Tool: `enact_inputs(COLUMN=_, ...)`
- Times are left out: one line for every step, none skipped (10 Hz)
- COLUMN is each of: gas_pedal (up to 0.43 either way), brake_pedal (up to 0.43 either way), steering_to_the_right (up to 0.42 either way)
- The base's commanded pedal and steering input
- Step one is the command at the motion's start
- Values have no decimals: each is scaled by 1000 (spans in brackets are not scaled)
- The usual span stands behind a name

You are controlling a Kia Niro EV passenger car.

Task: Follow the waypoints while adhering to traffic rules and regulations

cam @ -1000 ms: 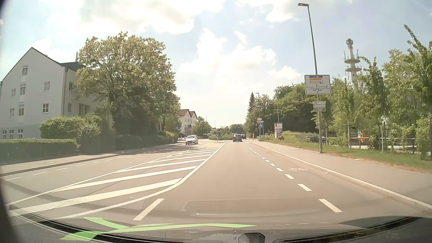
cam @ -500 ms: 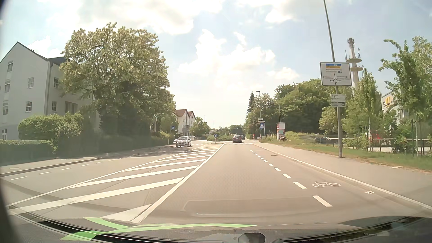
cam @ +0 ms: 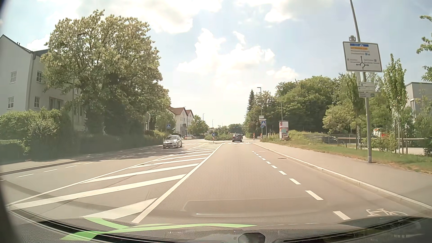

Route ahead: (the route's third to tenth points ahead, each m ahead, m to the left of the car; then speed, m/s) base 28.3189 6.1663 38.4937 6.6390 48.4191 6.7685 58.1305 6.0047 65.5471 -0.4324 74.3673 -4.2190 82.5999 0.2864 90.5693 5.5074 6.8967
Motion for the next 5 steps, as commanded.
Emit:
enact_inputs(gas_pedal=110, brake_pedal=0, steering_to_the_right=0)
enact_inputs(gas_pedal=110, brake_pedal=0, steering_to_the_right=0)
enact_inputs(gas_pedal=110, brake_pedal=0, steering_to_the_right=0)
enact_inputs(gas_pedal=110, brake_pedal=0, steering_to_the_right=0)
enact_inputs(gas_pedal=110, brake_pedal=0, steering_to_the_right=0)
